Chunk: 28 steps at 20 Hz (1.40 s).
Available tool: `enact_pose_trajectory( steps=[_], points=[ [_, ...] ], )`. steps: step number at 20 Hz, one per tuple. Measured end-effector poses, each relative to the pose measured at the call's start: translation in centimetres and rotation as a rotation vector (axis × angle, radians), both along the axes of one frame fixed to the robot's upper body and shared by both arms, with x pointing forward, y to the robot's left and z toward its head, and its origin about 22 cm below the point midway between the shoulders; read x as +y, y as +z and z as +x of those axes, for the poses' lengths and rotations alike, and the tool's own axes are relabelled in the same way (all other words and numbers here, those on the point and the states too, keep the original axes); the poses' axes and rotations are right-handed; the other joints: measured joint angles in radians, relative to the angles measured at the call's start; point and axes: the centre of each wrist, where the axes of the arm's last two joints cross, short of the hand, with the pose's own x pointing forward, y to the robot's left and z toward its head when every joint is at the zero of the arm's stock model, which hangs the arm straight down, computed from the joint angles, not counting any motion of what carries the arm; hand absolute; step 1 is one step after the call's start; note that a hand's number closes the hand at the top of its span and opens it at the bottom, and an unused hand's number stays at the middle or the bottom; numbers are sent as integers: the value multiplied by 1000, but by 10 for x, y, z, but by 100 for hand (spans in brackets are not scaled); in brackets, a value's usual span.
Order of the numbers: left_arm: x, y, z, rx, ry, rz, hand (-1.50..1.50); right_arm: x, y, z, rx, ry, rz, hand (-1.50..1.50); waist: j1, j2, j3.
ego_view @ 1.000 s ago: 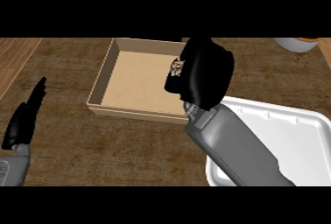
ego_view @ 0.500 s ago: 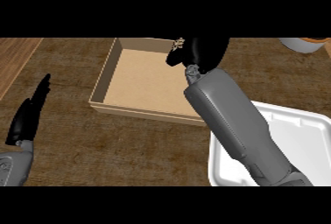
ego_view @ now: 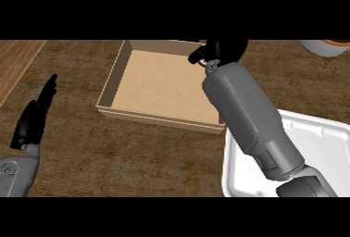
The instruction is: Pick the cupcake from the tray and place it in the cardboard box
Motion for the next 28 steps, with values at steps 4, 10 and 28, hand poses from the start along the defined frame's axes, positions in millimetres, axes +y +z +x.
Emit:
enact_pose_trajectory(
  steps=[4, 10, 28],
  points=[
    [-5, 0, 3, 1, -8, 2, 0, -4, -14, 7, -25, -23, 66, -150, 4, 2, 0],
    [-2, -1, 1, 6, -5, 3, 0, 0, -18, 12, -154, -33, 82, -150, 2, -4, 0],
    [33, -18, -30, 59, 112, 7, 0, 3, -37, -13, -490, -88, 246, -150, -119, -52, 0]
  ],
)
